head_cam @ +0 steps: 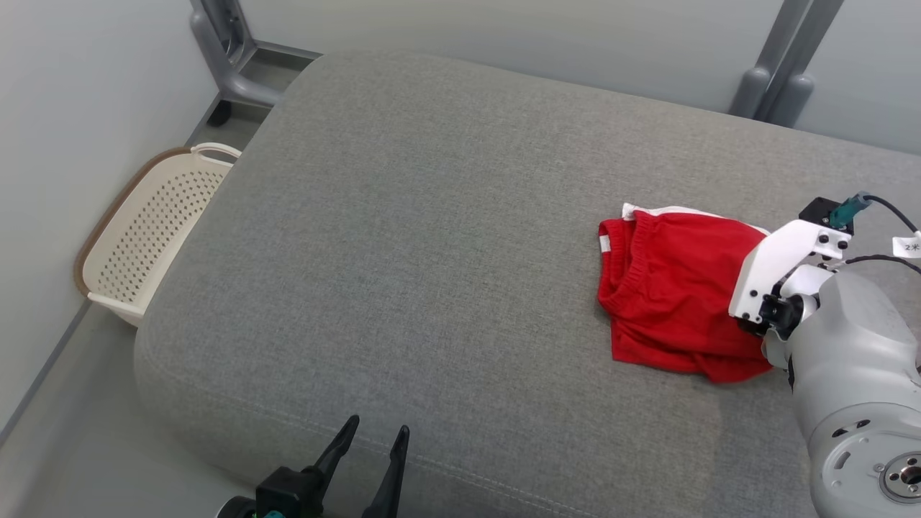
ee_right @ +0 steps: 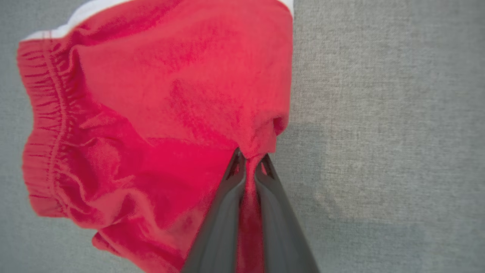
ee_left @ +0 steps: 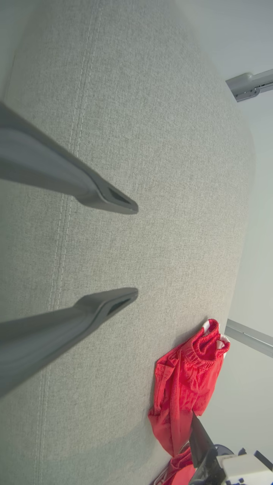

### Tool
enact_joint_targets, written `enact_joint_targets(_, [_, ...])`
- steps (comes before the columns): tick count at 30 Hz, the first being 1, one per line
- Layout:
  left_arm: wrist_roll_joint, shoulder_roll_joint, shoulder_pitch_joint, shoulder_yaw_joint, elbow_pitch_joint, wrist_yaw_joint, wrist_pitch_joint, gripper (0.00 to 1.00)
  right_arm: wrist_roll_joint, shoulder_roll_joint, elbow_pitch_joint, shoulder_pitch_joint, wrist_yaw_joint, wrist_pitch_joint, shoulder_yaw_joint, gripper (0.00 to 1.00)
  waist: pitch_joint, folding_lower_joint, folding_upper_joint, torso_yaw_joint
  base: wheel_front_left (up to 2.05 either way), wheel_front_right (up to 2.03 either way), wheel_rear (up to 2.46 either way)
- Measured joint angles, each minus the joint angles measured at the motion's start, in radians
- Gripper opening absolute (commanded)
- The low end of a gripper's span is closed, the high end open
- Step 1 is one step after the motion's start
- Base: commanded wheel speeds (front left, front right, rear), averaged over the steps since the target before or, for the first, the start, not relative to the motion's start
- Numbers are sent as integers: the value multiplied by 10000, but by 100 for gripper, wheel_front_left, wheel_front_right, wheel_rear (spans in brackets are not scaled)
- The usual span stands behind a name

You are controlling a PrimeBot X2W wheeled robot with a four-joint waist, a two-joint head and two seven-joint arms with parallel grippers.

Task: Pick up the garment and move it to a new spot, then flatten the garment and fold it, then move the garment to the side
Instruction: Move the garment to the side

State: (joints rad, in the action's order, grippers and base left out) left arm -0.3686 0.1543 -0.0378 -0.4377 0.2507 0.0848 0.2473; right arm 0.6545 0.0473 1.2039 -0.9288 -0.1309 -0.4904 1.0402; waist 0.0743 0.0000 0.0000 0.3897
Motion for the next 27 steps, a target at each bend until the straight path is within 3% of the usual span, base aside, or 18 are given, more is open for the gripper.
enact_joint_targets(8, [-46, 21, 6, 56, 29, -46, 50, 100, 81, 4, -209, -43, 0, 249, -1308, 0, -207, 0, 0, -627, 0, 0, 0])
enact_joint_targets(15, [-50, 48, 2, 86, -27, -92, 88, 100, 92, 10, -1413, 45, 0, -67, -2272, 0, -337, 0, 0, -1260, 0, 0, 0])
enact_joint_targets(27, [17, 48, 142, 58, -148, -67, 107, 100, -35, 10, -2610, -79, 0, 343, -2316, 0, -169, 0, 0, -2335, 0, 0, 0])
